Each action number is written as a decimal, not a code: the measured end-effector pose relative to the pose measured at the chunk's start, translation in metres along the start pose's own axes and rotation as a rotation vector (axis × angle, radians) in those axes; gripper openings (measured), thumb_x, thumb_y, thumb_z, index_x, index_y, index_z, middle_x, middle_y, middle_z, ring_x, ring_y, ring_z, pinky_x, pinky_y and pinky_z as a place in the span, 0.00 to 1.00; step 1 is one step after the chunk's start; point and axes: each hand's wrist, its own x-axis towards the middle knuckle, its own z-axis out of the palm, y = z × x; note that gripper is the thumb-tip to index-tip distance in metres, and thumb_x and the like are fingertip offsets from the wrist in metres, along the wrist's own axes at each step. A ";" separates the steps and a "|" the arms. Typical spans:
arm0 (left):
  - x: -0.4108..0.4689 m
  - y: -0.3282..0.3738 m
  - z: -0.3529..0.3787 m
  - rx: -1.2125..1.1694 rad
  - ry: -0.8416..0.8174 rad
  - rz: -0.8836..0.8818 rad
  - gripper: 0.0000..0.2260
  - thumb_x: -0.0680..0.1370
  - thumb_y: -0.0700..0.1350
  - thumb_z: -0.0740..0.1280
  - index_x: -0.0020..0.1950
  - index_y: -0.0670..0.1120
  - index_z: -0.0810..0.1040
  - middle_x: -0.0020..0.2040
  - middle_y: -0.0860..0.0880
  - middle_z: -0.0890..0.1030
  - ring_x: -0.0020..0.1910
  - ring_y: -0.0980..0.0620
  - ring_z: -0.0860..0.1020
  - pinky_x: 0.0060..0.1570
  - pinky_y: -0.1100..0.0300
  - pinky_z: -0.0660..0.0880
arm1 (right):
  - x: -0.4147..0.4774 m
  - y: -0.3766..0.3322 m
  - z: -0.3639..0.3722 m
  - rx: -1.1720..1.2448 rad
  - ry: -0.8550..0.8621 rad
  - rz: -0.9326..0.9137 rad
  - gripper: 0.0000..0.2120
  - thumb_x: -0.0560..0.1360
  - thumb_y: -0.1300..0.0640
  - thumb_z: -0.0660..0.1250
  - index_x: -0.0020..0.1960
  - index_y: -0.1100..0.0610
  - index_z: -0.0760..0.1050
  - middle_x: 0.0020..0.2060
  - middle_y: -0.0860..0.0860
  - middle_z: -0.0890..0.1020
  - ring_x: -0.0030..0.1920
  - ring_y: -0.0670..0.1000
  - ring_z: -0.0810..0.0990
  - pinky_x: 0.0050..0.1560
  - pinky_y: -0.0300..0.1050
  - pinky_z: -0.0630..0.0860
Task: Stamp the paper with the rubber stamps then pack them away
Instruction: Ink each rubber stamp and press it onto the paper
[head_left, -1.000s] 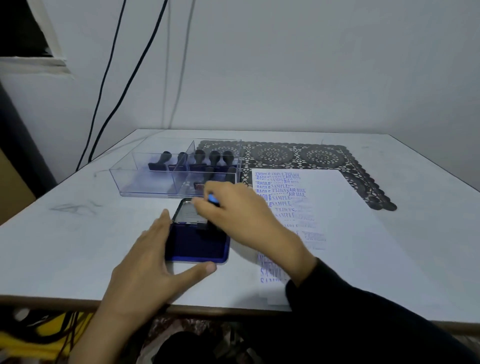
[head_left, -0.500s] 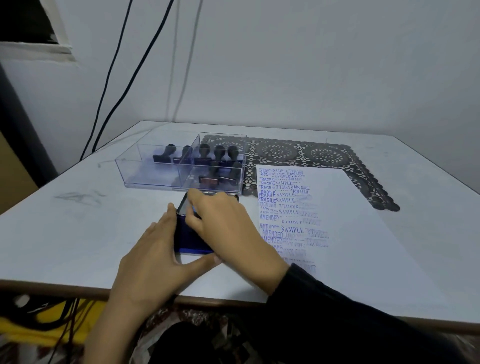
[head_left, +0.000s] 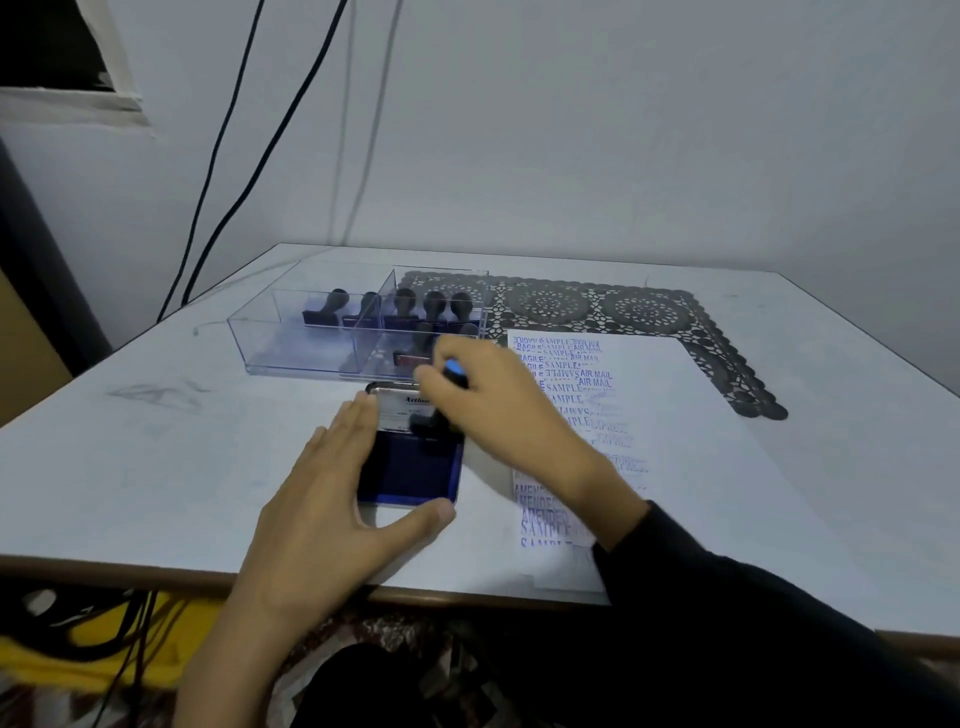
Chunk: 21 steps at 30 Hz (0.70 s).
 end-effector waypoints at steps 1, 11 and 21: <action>0.000 0.004 0.002 -0.027 0.002 0.024 0.48 0.58 0.77 0.58 0.75 0.65 0.47 0.75 0.69 0.47 0.72 0.69 0.44 0.71 0.60 0.54 | -0.004 0.003 -0.013 0.030 0.032 0.012 0.14 0.76 0.51 0.62 0.35 0.55 0.66 0.30 0.55 0.75 0.35 0.56 0.74 0.37 0.50 0.72; 0.008 0.070 0.051 0.029 -0.158 0.316 0.41 0.73 0.70 0.54 0.78 0.54 0.40 0.75 0.62 0.37 0.70 0.71 0.34 0.59 0.80 0.30 | -0.061 0.053 -0.069 -0.328 0.143 0.179 0.19 0.75 0.47 0.63 0.31 0.56 0.64 0.24 0.51 0.67 0.29 0.52 0.67 0.30 0.45 0.61; 0.008 0.077 0.077 0.218 -0.239 0.316 0.48 0.63 0.74 0.37 0.79 0.50 0.42 0.78 0.54 0.40 0.66 0.69 0.34 0.58 0.74 0.24 | -0.074 0.070 -0.068 -0.392 0.187 0.272 0.16 0.74 0.52 0.63 0.31 0.55 0.63 0.24 0.51 0.68 0.31 0.55 0.69 0.30 0.46 0.61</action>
